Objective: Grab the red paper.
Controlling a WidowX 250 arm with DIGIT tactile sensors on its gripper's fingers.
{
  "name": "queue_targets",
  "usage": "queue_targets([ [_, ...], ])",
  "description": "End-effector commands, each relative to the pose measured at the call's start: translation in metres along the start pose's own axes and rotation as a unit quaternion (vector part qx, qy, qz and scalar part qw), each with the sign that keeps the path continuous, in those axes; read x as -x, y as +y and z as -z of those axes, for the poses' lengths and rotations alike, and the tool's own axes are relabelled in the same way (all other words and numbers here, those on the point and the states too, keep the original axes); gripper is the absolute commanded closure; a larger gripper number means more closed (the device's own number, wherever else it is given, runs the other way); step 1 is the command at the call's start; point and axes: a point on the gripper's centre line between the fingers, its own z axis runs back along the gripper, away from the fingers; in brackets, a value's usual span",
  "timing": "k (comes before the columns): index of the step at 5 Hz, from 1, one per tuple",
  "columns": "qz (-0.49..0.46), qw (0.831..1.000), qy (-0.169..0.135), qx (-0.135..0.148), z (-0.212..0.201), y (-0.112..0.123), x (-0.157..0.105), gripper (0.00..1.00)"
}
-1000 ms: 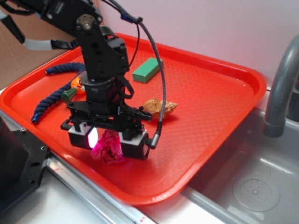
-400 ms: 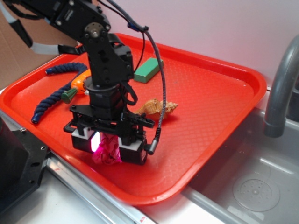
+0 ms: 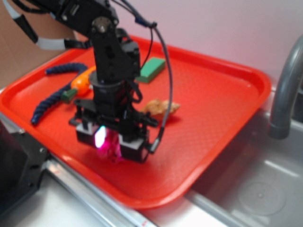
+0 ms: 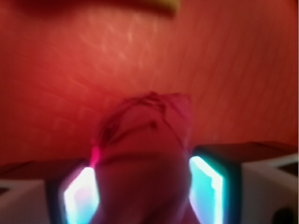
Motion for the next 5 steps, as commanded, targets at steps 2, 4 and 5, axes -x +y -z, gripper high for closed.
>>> queue_targets([
  [2, 0.202, 0.977, -0.071, 0.019, -0.146, 0.039, -0.033, 1.0],
  [4, 0.154, 0.979, -0.114, 0.063, -0.205, 0.089, -0.036, 1.0],
  [5, 0.14, 0.986, -0.085, 0.041, -0.204, 0.085, -0.041, 1.0],
])
